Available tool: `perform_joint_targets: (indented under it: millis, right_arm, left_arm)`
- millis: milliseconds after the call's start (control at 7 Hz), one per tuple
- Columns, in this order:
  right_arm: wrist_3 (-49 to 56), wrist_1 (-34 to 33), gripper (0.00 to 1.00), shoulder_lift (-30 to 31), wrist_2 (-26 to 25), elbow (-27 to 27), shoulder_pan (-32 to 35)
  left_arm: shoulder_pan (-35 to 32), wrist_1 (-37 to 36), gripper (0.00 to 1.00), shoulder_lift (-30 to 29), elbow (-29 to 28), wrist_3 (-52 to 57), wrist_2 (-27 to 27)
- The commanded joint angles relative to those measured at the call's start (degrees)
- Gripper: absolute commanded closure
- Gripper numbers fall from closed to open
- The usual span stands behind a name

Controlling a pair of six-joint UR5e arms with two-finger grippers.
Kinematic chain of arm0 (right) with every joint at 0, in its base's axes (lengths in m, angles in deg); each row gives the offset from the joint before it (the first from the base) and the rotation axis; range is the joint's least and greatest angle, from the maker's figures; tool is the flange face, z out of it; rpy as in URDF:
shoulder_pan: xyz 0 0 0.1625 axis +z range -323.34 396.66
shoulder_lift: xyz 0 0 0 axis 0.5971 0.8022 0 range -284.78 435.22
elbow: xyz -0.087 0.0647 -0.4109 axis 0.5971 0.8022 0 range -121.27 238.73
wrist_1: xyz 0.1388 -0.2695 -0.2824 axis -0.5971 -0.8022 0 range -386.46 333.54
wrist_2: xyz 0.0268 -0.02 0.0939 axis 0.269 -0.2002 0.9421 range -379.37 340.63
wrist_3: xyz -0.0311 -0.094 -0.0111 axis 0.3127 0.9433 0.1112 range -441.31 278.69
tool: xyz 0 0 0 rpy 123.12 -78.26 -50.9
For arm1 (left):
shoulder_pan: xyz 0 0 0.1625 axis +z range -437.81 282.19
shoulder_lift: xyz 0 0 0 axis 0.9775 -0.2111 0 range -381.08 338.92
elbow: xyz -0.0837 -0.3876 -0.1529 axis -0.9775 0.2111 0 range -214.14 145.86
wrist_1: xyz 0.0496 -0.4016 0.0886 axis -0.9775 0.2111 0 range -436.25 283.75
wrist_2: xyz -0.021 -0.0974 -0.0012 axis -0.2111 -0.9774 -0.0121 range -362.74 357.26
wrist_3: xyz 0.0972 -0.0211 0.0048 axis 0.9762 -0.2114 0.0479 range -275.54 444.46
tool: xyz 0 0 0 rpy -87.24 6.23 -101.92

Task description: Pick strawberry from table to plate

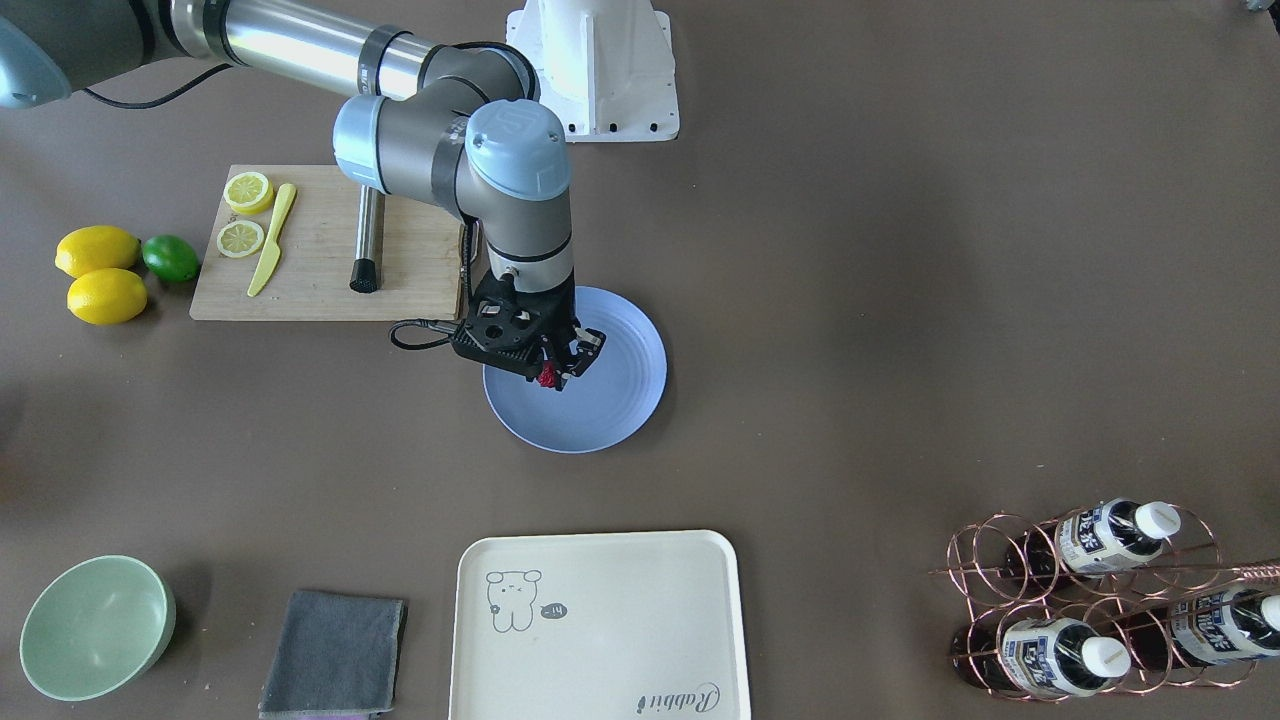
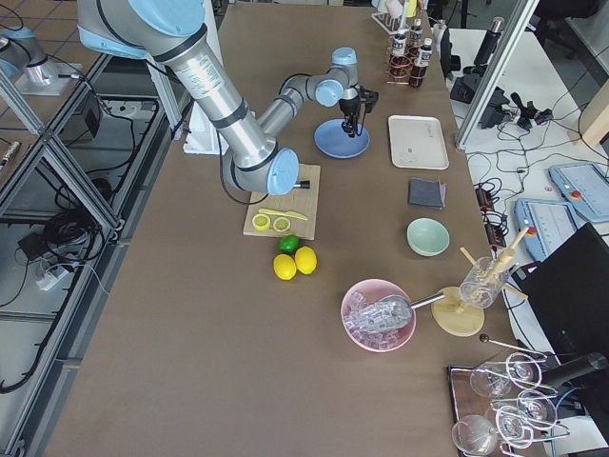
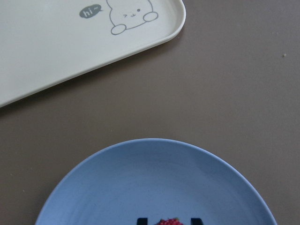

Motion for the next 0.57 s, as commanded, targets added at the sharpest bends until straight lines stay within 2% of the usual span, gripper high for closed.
perform_joint_targets:
  millis: [0, 286, 429]
  right_arm:
    - [-0.30, 2.86, 1.00, -0.54, -2.28, 3.56, -2.68]
    - [-0.30, 4.19, 1.00, -0.54, -2.36, 4.10, -3.91]
    - [-0.13, 4.28, 0.41, -0.54, -2.36, 4.02, -3.91]
  left_arm:
    - [-1.12, 2.12, 0.02, 3.08, 0.20, 0.33, -0.36]
    - [-1.12, 2.03, 0.02, 3.08, 0.29, 0.33, -0.36]
    - [-1.12, 1.94, 0.02, 3.17, 0.11, 0.33, -0.27]
